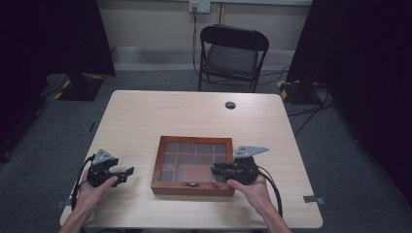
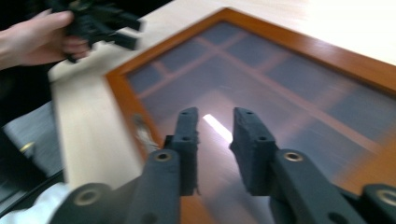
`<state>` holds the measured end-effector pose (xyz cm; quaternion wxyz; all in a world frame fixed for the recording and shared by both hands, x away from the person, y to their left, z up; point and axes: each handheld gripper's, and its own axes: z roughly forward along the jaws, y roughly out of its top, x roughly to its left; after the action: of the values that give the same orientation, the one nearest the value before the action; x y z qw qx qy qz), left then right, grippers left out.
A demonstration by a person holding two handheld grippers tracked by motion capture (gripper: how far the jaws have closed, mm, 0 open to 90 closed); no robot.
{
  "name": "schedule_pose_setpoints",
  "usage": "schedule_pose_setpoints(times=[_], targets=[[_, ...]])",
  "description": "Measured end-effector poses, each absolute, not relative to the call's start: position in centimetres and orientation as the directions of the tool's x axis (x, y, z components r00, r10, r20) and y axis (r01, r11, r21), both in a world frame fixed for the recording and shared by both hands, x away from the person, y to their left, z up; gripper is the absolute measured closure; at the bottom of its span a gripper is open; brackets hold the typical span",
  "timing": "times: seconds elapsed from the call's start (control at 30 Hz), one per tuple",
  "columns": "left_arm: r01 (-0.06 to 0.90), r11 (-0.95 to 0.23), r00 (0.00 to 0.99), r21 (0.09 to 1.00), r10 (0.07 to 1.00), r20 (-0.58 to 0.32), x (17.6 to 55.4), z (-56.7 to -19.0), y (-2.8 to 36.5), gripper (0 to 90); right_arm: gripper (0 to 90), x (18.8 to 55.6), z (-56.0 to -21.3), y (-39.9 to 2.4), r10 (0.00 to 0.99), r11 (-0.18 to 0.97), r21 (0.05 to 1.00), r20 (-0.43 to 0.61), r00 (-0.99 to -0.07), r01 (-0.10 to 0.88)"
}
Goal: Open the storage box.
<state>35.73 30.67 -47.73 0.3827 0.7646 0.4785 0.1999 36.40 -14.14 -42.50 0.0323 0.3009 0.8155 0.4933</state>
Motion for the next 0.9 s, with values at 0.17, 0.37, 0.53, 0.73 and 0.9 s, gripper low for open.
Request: schedule_pose_setpoints(times=[0.17,0.37,0.53,0.73,0.9], targets=[[0.576,-0.240,0.470,0.782,0.879,-0.076,35.7,-47.7,30.7,23.8,77.8,36.5,-42.5,-11.5,0.427,0.390,0.813,0.257,-0.867,0.433],[0.582,-0.238,0.473,0.777,0.877,-0.086,35.7,-47.5,30.7,23.8,80.4,36.5,-43.1,-9.0,0.343,0.456,0.792,0.265,-0.901,0.406],[0.576,-0.263,0.496,0.774,0.865,-0.075,35.6,-47.6,30.3,23.5,83.4,36.4,-43.5,-8.5,0.316,0.488,0.781,0.259,-0.913,0.390],[0.575,-0.268,0.506,0.773,0.859,-0.078,35.7,-47.6,30.2,23.4,83.1,36.4,-43.9,-8.3,0.309,0.502,0.775,0.253,-0.917,0.383],[0.575,-0.256,0.507,0.778,0.857,-0.093,35.6,-47.5,30.2,23.2,81.8,36.3,-43.8,-8.3,0.310,0.505,0.779,0.238,-0.920,0.372]])
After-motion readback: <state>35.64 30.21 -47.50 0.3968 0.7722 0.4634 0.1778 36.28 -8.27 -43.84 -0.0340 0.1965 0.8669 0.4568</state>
